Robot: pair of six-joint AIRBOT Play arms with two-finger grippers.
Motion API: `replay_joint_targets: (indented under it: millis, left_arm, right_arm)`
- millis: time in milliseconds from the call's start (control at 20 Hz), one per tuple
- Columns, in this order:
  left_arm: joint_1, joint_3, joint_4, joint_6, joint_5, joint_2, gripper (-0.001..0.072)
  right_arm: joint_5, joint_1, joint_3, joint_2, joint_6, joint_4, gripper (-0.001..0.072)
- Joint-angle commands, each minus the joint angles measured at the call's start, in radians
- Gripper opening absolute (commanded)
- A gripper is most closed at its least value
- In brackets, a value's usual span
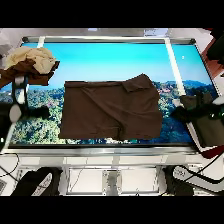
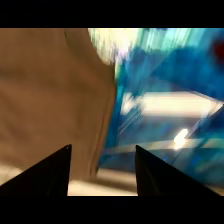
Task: Fold the shirts.
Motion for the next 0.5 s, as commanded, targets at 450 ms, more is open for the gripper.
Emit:
replay_joint_targets:
  millis: [450]
  left_arm:
    - [0.010,-0.134,-0.177,-0.060,-0.138,0.106,0.0703]
  right_arm:
    - [-0.171,0.093,-0.342,0.026,-0.068,0.278,0.0388]
